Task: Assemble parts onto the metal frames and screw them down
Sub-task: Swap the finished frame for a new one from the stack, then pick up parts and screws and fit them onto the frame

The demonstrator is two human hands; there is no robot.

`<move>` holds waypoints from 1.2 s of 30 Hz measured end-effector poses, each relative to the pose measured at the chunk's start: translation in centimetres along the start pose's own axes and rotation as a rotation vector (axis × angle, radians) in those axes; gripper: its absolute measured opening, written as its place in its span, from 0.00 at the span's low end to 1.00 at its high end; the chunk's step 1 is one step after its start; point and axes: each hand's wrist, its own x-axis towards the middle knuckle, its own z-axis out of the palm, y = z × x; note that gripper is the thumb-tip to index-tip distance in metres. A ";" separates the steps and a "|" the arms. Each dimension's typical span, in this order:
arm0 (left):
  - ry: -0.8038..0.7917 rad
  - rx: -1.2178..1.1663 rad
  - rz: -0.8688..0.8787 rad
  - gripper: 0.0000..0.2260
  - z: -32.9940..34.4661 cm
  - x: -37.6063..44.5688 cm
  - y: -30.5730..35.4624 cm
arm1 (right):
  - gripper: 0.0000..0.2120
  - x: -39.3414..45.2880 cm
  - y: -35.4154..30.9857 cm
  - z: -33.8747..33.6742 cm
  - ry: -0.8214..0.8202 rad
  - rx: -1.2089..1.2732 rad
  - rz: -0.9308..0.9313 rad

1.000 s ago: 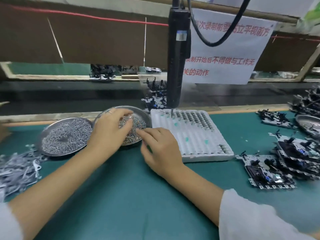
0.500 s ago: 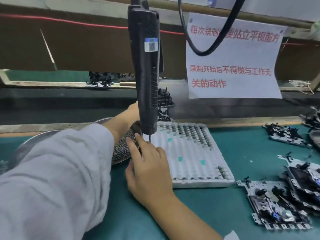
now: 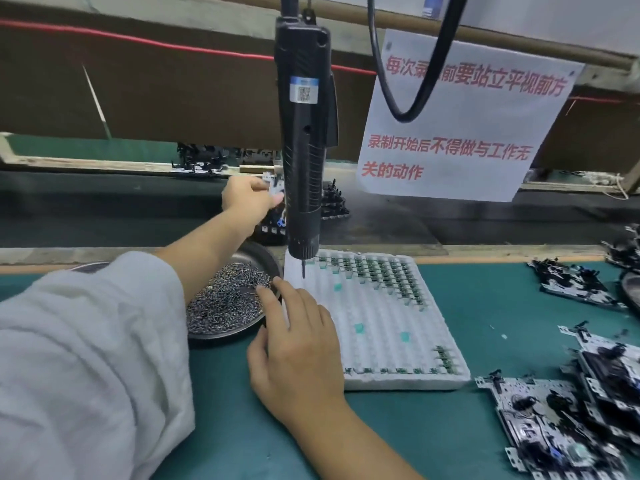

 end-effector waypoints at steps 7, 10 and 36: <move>0.143 -0.422 -0.048 0.06 -8.6 -2.2 1.5 | 0.20 0.0 -0.2 -0.4 0.057 0.013 -0.052; 0.034 -0.572 -0.240 0.09 -13.4 -4.4 1.1 | 0.18 -0.3 -0.2 -0.6 0.122 0.074 -0.103; -0.137 0.668 0.146 0.10 -25.8 -16.2 -12.1 | 0.16 -3.3 -4.4 -1.0 -0.400 0.220 -0.596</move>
